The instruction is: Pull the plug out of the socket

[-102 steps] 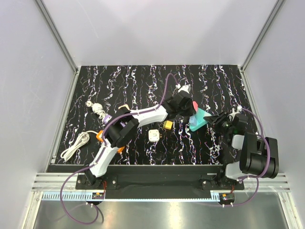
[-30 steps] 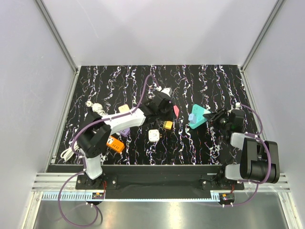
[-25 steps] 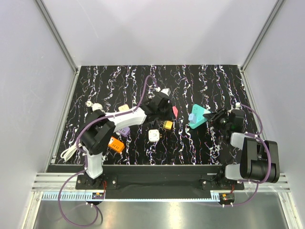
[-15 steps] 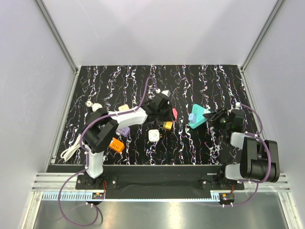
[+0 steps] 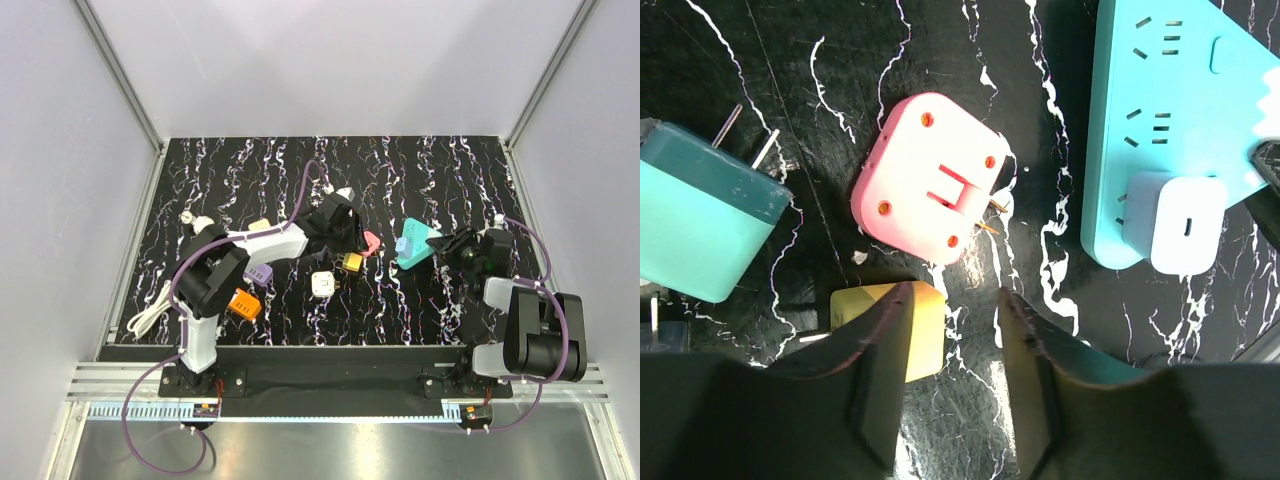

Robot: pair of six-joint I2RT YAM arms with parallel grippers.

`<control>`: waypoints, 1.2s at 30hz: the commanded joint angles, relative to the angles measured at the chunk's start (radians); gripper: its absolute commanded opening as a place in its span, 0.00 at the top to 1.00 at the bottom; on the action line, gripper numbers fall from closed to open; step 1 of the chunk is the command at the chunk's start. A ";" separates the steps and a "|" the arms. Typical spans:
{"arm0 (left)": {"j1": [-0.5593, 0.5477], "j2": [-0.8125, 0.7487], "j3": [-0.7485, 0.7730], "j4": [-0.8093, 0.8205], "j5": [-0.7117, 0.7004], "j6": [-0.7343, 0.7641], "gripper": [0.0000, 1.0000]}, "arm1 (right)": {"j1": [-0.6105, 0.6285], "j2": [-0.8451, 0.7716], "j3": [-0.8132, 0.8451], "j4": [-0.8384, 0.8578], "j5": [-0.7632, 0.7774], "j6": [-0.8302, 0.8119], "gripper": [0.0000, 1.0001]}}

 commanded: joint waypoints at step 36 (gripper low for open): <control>-0.144 -0.052 0.155 0.042 -0.003 0.124 0.09 | -0.005 0.037 0.005 -0.032 0.007 -0.048 1.00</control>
